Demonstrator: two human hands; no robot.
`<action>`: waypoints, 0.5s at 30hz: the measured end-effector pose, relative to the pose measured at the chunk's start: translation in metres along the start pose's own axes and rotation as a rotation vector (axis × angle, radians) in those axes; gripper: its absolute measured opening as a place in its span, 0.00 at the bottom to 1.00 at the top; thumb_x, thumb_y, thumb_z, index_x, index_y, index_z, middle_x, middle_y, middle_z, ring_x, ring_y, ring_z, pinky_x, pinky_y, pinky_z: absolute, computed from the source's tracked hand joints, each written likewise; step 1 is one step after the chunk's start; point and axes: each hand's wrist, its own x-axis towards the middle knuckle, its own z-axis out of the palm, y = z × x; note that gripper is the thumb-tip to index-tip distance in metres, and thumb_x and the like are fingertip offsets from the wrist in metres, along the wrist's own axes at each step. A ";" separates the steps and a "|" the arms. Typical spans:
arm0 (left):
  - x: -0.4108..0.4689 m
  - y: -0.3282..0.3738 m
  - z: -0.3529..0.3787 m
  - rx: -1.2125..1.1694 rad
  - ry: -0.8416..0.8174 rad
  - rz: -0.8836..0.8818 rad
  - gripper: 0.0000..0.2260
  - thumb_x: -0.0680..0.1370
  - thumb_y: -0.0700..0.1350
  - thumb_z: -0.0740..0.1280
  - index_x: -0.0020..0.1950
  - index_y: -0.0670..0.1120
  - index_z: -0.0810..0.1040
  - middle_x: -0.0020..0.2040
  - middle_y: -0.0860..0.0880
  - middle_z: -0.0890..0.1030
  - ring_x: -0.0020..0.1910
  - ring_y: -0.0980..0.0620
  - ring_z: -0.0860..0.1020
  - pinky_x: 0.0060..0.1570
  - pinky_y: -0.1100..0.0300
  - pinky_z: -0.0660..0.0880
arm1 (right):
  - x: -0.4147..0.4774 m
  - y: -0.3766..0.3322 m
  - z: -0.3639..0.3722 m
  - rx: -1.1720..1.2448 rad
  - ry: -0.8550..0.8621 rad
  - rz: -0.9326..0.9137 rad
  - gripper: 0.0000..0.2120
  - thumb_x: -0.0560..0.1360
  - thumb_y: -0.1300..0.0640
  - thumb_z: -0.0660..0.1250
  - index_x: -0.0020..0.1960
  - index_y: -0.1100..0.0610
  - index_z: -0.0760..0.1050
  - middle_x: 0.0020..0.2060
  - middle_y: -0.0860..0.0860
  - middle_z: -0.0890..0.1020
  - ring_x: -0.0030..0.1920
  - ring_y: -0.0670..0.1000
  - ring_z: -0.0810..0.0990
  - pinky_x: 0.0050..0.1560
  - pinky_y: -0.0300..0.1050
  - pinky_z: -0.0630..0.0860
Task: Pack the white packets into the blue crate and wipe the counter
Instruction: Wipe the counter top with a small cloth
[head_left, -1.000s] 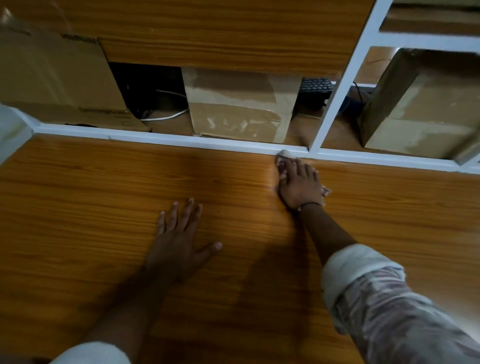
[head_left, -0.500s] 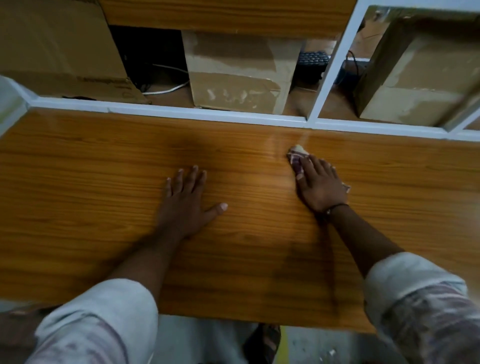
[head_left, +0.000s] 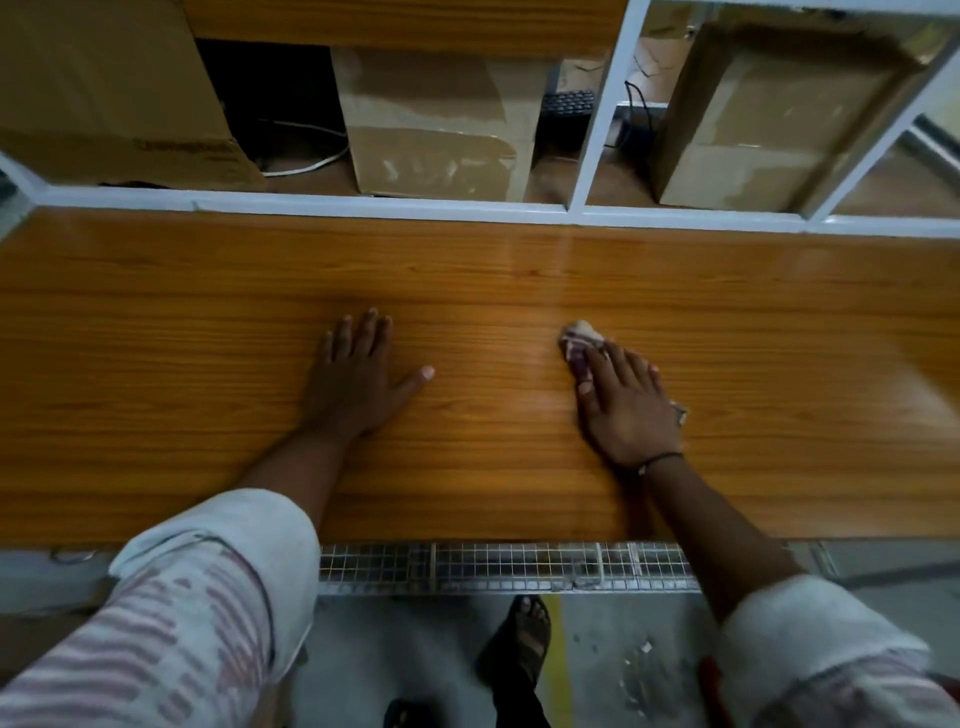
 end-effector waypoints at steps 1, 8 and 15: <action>-0.001 0.000 0.000 -0.006 -0.005 0.003 0.48 0.72 0.79 0.40 0.83 0.49 0.45 0.83 0.47 0.46 0.81 0.42 0.45 0.78 0.42 0.44 | -0.015 -0.014 0.004 -0.005 0.010 -0.045 0.31 0.81 0.39 0.43 0.80 0.49 0.57 0.80 0.54 0.59 0.79 0.58 0.56 0.79 0.56 0.51; -0.009 0.000 -0.001 -0.013 -0.027 0.028 0.50 0.71 0.80 0.39 0.83 0.49 0.44 0.83 0.47 0.45 0.81 0.41 0.45 0.78 0.41 0.45 | -0.075 -0.021 0.014 0.004 -0.027 -0.233 0.28 0.83 0.40 0.44 0.81 0.45 0.52 0.81 0.47 0.54 0.81 0.52 0.50 0.80 0.50 0.43; 0.001 0.024 -0.033 -0.021 -0.403 0.080 0.62 0.52 0.86 0.59 0.80 0.64 0.43 0.83 0.48 0.40 0.79 0.31 0.45 0.73 0.28 0.45 | -0.056 0.007 0.008 -0.014 -0.002 -0.053 0.27 0.84 0.40 0.45 0.81 0.45 0.54 0.81 0.49 0.56 0.80 0.53 0.51 0.80 0.53 0.48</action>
